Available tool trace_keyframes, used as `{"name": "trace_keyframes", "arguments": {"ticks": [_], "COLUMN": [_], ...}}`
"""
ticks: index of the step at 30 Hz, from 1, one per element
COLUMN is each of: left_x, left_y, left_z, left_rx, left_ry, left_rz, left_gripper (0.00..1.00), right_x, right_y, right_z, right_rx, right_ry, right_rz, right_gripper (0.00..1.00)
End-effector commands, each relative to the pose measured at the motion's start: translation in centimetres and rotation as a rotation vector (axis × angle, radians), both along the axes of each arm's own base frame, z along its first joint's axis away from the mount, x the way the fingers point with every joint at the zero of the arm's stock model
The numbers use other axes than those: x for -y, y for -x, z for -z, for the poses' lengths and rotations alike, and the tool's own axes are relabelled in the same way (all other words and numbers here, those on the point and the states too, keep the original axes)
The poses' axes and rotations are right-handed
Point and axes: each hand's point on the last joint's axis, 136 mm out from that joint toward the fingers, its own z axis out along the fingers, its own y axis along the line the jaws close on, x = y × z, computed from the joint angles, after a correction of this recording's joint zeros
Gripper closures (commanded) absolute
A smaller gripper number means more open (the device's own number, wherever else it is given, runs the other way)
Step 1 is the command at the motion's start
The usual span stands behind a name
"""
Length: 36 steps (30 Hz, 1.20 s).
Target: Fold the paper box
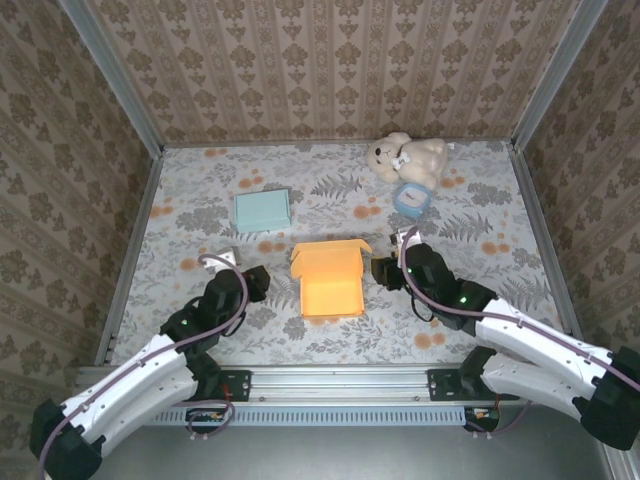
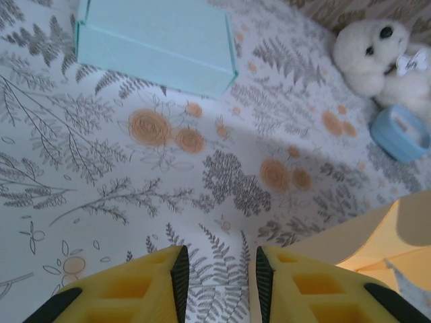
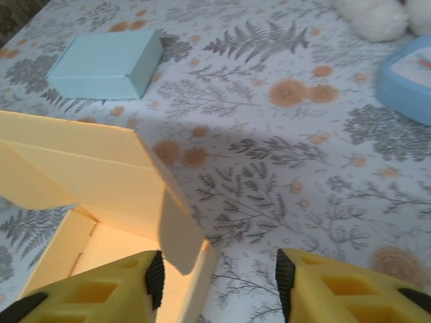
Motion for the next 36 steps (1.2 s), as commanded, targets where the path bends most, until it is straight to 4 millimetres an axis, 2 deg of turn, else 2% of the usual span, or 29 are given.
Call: {"name": "trace_keyframes", "arguments": {"ticks": [1,4,11,21,31,36], "left_x": [1.4,1.7,2.2,2.6,3.3,5.5], "left_y": [-0.4,-0.6,-0.6,-0.6,-0.2,0.8], "left_z": [-0.8,-0.4,-0.1,-0.2,-0.5,-1.9], "left_rx": [0.022,0.011,0.001,-0.003,0.020,0.097], "left_ry": [0.031,0.026,0.010,-0.003,-0.044,-0.144], "left_rz": [0.050,0.057,0.075,0.093,0.138,0.237], "left_gripper": [0.66,0.67,0.68,0.68,0.68,0.68], "right_x": [-2.0,-2.6,-3.6,-4.0,-5.0,-4.5], "right_y": [0.3,0.2,-0.5,-2.4,-2.9,-2.9], "right_z": [0.4,1.4,1.5,2.7,2.8,2.7], "right_rx": [-0.024,-0.027,0.043,0.061,0.087,0.099], "right_ry": [-0.038,-0.044,0.015,0.146,0.195,0.197], "right_rz": [-0.075,-0.081,-0.075,-0.010,0.002,0.032], "right_gripper": [0.53,0.54,0.58,0.62,0.78,0.85]}}
